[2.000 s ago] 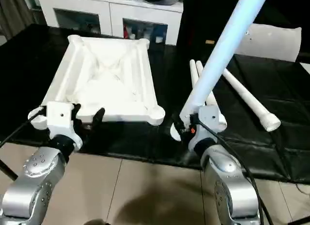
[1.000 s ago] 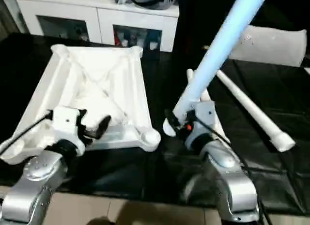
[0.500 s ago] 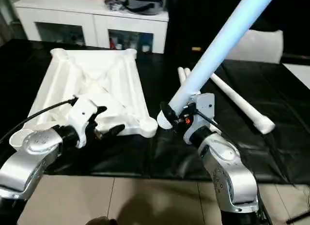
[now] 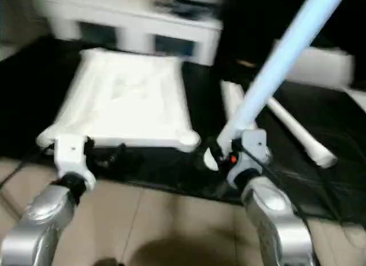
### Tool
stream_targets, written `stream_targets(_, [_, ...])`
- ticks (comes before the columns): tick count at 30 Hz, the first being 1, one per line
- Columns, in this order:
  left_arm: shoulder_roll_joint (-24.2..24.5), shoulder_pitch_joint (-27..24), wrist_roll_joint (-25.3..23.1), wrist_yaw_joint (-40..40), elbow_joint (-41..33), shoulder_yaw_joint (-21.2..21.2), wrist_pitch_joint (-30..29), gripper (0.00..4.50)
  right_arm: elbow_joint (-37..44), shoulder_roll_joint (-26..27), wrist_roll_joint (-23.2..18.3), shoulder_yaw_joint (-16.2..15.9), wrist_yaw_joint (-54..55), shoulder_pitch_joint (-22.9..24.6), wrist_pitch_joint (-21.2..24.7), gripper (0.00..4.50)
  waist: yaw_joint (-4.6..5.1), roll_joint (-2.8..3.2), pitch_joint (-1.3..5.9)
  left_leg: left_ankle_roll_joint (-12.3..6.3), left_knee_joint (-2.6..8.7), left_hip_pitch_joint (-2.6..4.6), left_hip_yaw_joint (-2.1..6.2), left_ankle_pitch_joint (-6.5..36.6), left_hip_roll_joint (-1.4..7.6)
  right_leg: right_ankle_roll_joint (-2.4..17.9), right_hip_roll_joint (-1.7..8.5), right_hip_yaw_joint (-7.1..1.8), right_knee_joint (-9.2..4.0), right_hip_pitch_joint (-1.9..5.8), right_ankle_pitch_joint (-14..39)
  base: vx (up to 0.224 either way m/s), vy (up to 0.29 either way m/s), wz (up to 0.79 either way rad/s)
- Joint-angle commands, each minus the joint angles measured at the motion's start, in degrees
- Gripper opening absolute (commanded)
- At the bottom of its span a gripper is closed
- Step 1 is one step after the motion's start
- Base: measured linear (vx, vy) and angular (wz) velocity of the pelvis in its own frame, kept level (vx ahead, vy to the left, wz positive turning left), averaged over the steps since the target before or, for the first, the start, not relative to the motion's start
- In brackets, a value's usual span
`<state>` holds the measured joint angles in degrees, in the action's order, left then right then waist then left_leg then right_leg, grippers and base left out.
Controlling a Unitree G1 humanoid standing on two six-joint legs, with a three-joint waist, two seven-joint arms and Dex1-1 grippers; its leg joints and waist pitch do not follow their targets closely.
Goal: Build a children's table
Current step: Pick table leg, then move to table
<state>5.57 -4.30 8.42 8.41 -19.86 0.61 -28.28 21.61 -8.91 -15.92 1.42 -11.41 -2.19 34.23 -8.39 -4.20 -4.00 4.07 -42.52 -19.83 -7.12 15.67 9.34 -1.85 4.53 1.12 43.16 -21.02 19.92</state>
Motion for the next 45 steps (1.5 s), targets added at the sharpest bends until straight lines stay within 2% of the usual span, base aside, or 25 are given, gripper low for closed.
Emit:
stream_targets(1, [0.4,2.3,-1.0,-0.5,-0.8,-1.1,0.2,4.50,0.6,-0.5,0.0,0.9,0.4,0.6,0.9,1.90,1.53,0.11,0.63,0.64,0.76,1.58,3.12,3.5,-0.18,3.2,8.91,-6.56,-15.78,-1.49,58.4,0.000,0.000,0.00])
stream_targets(2, [0.4,2.4,-1.1,-0.8,-0.9,-1.3,0.1,4.50,0.7,-0.8,0.0,0.8,0.2,0.6,1.2,1.90,1.30,0.66,2.83,3.89,7.80,4.15,2.17,9.5,1.58,4.7,3.40,-3.75,-11.04,-1.11,32.1,-0.070,-0.002,0.15])
stream_targets(3, [0.6,2.9,-1.8,-1.7,-1.0,-1.8,-0.1,4.50,0.6,-1.1,0.2,0.8,0.4,0.4,1.7,1.90,3.51,1.72,2.72,4.37,12.47,3.10,3.08,17.4,3.99,5.7,0.20,-1.98,-8.15,-0.37,3.5,-0.070,-0.002,0.15])
stream_targets(5, [0.9,3.4,-2.1,-1.7,-0.9,-2.1,-0.4,4.50,0.5,-0.6,-0.3,1.5,0.9,0.1,2.2,1.90,4.64,2.59,2.85,4.55,14.18,2.65,4.19,17.4,5.66,7.2,0.22,-1.09,-8.24,0.82,-2.9,-0.028,-0.007,0.03])
stream_targets(6, [1.0,3.5,-2.1,-1.7,-1.0,-2.2,-0.5,4.50,0.5,-0.3,-0.6,1.9,1.1,0.1,2.4,1.90,6.20,2.46,2.82,2.76,15.50,2.04,5.37,17.0,7.79,8.4,0.22,-0.10,-8.20,1.39,-3.3,0.000,0.000,0.00])
stream_targets(7, [0.7,3.4,-1.6,-1.2,-1.2,-2.2,-0.6,4.50,0.9,-0.2,-0.9,2.1,1.2,0.2,2.7,1.90,7.04,3.05,2.64,-0.65,16.41,2.16,5.75,16.7,9.29,10.5,0.55,0.79,-7.89,0.71,-2.4,0.001,-0.055,0.01])
stream_targets(8, [0.5,3.3,-1.2,-0.8,-1.5,-2.1,-0.6,4.50,1.1,-0.3,-1.0,2.2,1.2,0.3,2.9,1.90,8.06,2.65,2.62,-3.97,16.34,1.72,5.05,17.4,9.40,12.6,1.29,1.01,-8.25,0.86,-1.3,0.014,-0.123,0.02])
stream_targets(9, [0.7,3.1,-1.7,-0.7,-1.9,-2.3,-0.9,4.50,1.5,-0.6,-0.7,1.9,1.2,0.5,3.1,1.90,8.28,2.48,2.66,-5.42,16.05,1.48,4.46,17.4,8.80,14.4,1.68,0.98,-8.84,0.97,-0.6,0.020,-0.109,0.08])
stream_targets(10, [0.8,3.0,-2.0,-0.6,-2.1,-2.5,-0.9,4.50,1.8,-0.9,-0.3,1.6,1.3,0.7,3.0,1.90,8.47,1.30,2.86,-6.66,12.70,0.11,1.16,16.3,4.31,18.1,2.78,0.12,-12.28,1.62,3.1,-0.002,-0.109,0.01])
stream_targets(11, [1.0,2.9,-2.2,-0.4,-2.3,-2.7,-0.8,4.50,1.9,-1.1,0.3,1.3,1.3,0.9,2.8,1.90,7.79,0.50,3.27,-6.25,10.12,-0.75,-0.59,12.7,0.97,17.3,3.29,-0.63,-13.88,2.41,7.7,-0.009,-0.093,-0.07])
stream_targets(12, [1.5,2.9,-2.7,-0.6,-2.7,-3.0,-1.3,4.50,2.2,-1.7,1.5,0.4,1.4,1.4,2.5,1.90,6.67,-0.40,3.89,-4.47,9.20,-2.02,-0.50,3.6,0.52,10.1,4.96,-2.23,-14.50,3.55,16.7,-0.009,-0.093,-0.07])
stream_targets(13, [1.0,3.1,-1.8,-1.0,-2.9,-2.2,-1.2,4.50,2.4,-2.1,2.1,-0.3,1.2,1.7,2.2,1.90,5.94,-0.80,4.35,-2.67,10.11,-3.03,-0.19,-1.9,0.81,2.2,3.97,-2.48,-13.53,3.62,16.1,0.021,-0.101,-0.08])
stream_targets(15, [0.2,3.3,-0.9,-1.7,-3.0,-1.1,-0.8,4.50,2.5,-2.3,2.3,-0.7,0.8,1.9,1.6,1.90,6.05,-0.34,4.30,-1.11,10.81,-2.32,-0.24,-3.7,1.30,-1.0,2.15,-1.52,-12.55,2.41,5.7,0.032,-0.085,-0.02])
stream_targets(17, [1.1,3.4,-1.5,-1.6,-3.1,-1.2,-0.7,4.50,2.1,-3.1,4.1,-2.1,0.4,1.8,-0.5,1.90,5.86,0.61,4.41,-0.06,11.24,-2.41,0.08,-5.8,1.89,0.7,1.44,-0.89,-11.45,2.60,-5.2,0.000,0.000,0.00])
stream_targets(18, [1.2,3.4,-1.4,-1.4,-3.1,-1.1,-0.3,4.50,2.0,-3.2,4.1,-2.3,0.2,1.7,-0.7,1.90,5.76,0.93,4.35,1.26,11.27,-1.73,-0.10,-5.1,2.33,2.7,0.92,-0.73,-11.14,2.13,-9.1,0.000,0.000,0.00])
stream_targets(20, [1.9,3.3,-1.5,-0.7,-3.3,-1.3,-0.9,4.50,1.9,-3.0,3.3,-2.3,-0.2,1.6,-0.4,1.90,5.80,0.94,4.05,2.18,11.67,-1.41,-0.23,-2.5,2.65,5.0,0.88,-0.65,-11.08,2.18,-9.0,0.000,0.000,0.00])
stream_targets(25, [1.6,2.9,-0.4,-0.5,-4.2,0.0,0.7,4.50,2.4,-2.2,1.3,-1.4,-1.2,1.4,-0.5,1.90,5.36,0.99,3.75,2.55,12.34,-0.86,-0.37,0.9,3.42,7.1,1.51,-0.73,-11.56,2.08,-4.2,0.000,0.000,0.00])
stream_targets(27, [1.8,2.9,-0.3,-0.2,-4.5,-0.1,0.8,4.50,2.4,-2.1,1.1,-1.8,-1.6,1.5,-0.9,1.90,5.25,1.03,3.34,2.88,12.72,-0.32,-0.53,6.4,3.46,6.6,1.63,-0.71,-12.16,1.97,3.4,0.000,0.000,0.00])
stream_targets(30, [2.2,3.0,-0.2,0.0,-4.7,-0.2,0.8,4.50,2.1,-2.2,1.3,-2.4,-2.0,1.6,-1.5,1.90,5.34,0.94,2.56,2.13,13.07,1.74,-0.70,19.8,2.91,4.4,1.39,-0.15,-14.50,1.57,24.7,0.000,0.000,0.00])
stream_targets(32, [2.3,3.0,-0.1,-0.1,-4.7,0.0,0.6,4.50,1.9,-2.2,1.4,-2.6,-2.2,1.5,-1.8,1.90,5.49,1.10,2.05,1.35,13.00,3.58,-0.69,24.8,2.67,4.0,0.98,0.95,-15.74,1.29,32.0,0.000,0.000,0.00])
stream_targets(35, [2.4,3.0,0.0,0.1,-4.9,0.3,0.4,4.50,1.6,-2.1,1.3,-2.4,-2.3,1.2,-1.9,1.90,5.67,1.35,2.06,0.06,13.41,4.69,-0.50,26.3,2.72,5.1,1.17,1.51,-16.48,2.44,32.0,0.000,0.000,0.00])
stream_targets(37, [2.6,3.0,0.1,0.4,-5.1,0.3,0.4,4.50,1.4,-2.0,1.4,-2.4,-2.4,1.2,-2.0,1.90,5.35,1.32,2.58,-1.07,13.97,4.20,-0.91,21.9,2.54,7.5,1.30,0.47,-16.02,3.92,27.7,0.025,0.008,0.00])
stream_targets(41, [2.8,3.1,0.1,0.6,-5.2,0.4,0.4,4.50,1.3,-1.8,1.6,-2.7,-2.5,1.1,-2.3,1.90,5.08,1.61,3.68,-2.92,14.54,3.99,-1.33,13.2,2.78,12.5,0.78,0.19,-14.53,5.63,14.0,0.072,0.011,0.02])
stream_targets(43, [3.0,3.1,0.2,0.6,-5.3,0.5,0.3,4.50,1.0,-1.9,1.7,-2.8,-2.6,1.1,-2.6,1.90,4.80,1.61,4.20,-4.28,14.16,3.30,-1.59,6.7,2.14,14.8,0.50,-0.05,-13.69,7.00,5.4,0.099,0.010,0.03])
stream_targets(45, [3.0,3.0,0.3,0.8,-5.5,0.6,0.1,4.50,1.2,-2.2,1.6,-3.4,-3.3,1.1,-2.4,1.90,4.50,1.55,4.62,-5.28,13.64,2.83,-1.71,2.4,1.37,15.3,0.14,-0.34,-13.21,7.97,-0.2,0.112,0.013,0.02])
